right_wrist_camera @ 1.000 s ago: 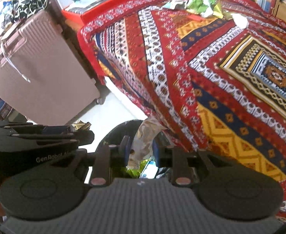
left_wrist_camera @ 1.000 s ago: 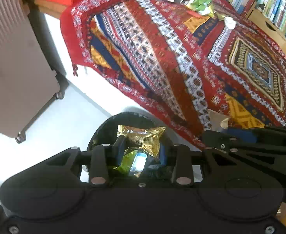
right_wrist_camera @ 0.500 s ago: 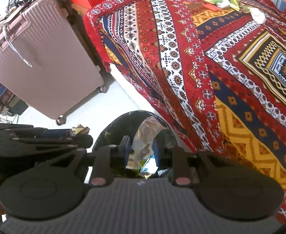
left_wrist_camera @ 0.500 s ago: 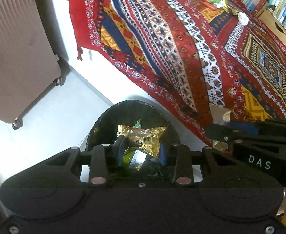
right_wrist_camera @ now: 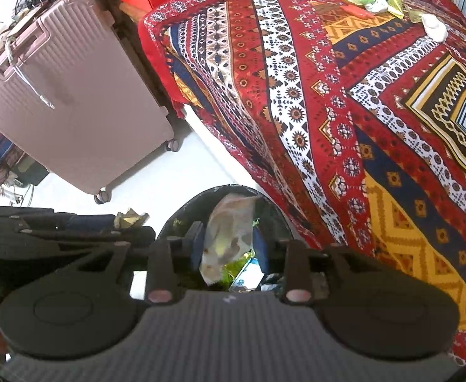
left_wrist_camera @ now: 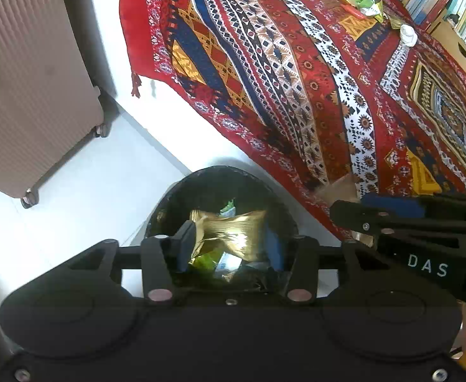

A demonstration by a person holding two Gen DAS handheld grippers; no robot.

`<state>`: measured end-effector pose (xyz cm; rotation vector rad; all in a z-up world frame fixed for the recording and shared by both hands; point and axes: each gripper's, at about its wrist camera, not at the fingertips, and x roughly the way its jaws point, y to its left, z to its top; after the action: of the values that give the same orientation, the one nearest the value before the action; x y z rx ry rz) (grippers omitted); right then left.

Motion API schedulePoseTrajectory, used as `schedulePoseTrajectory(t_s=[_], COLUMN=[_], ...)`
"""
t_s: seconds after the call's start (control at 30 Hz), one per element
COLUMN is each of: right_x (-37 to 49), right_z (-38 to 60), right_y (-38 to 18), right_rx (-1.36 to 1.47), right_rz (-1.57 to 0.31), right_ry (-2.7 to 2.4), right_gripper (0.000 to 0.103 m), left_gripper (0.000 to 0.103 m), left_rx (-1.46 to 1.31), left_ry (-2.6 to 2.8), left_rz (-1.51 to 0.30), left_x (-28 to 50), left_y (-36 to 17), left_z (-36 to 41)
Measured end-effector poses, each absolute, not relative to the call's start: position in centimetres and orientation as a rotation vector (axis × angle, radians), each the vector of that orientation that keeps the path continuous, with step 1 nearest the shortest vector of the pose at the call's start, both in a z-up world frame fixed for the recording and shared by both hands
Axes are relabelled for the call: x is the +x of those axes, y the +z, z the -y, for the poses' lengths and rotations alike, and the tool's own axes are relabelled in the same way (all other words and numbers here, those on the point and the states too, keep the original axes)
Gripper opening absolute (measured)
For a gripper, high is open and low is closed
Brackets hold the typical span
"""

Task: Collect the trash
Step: 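Open the left tool over the bin while the right tool releases the clear wrapper into it, then move both open tools back over the remaining trash on the cloth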

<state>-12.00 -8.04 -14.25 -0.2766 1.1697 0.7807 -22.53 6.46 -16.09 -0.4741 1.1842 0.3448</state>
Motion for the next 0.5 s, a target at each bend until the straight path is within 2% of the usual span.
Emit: schedulePoseTrajectory(t_s=[0.5], right_x=[-11.52], right_z=[8.28], right_y=[-14.20], right_rx=[-0.250], right_rz=[-1.170], right_ry=[0.743], right_gripper=[0.057], left_gripper=[0.063], left_rx=[-0.477], left_ry=[0.366], left_rz=[-1.175], left_x=[-22.56], left_y=[-15.92], left_z=[-6.74])
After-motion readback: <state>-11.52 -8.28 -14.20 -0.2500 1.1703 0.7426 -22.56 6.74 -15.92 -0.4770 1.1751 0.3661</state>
